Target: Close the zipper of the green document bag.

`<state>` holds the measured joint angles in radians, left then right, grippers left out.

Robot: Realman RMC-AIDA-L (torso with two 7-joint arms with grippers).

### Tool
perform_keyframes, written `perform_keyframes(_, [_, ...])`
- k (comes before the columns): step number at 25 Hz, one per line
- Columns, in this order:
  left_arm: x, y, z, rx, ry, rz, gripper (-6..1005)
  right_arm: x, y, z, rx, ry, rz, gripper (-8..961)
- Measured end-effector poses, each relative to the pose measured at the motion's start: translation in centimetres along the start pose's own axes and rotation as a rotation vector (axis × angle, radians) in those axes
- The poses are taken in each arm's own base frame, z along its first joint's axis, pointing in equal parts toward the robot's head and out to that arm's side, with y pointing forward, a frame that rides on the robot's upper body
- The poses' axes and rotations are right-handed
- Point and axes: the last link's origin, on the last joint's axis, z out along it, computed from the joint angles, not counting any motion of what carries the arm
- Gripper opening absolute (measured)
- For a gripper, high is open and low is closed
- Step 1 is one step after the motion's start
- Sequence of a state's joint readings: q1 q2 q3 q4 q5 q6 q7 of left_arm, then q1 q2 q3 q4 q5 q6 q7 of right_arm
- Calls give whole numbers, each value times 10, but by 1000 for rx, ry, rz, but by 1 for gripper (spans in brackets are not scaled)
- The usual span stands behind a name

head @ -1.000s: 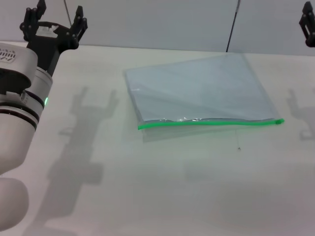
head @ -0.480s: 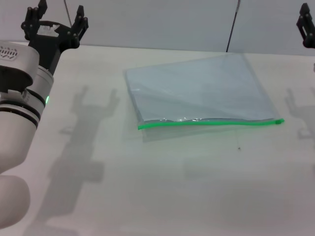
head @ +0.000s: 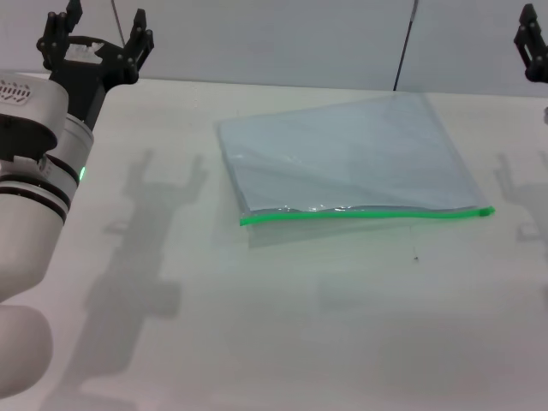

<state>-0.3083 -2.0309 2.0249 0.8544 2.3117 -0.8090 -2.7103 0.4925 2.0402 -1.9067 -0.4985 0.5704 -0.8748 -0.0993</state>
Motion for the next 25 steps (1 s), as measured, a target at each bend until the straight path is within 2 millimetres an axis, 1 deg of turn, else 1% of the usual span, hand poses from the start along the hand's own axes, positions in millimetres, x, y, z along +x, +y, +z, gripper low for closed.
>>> perform_keyframes(25, [-1, -1, 1, 3, -2, 5, 831, 1, 0, 2, -2, 3, 2, 639])
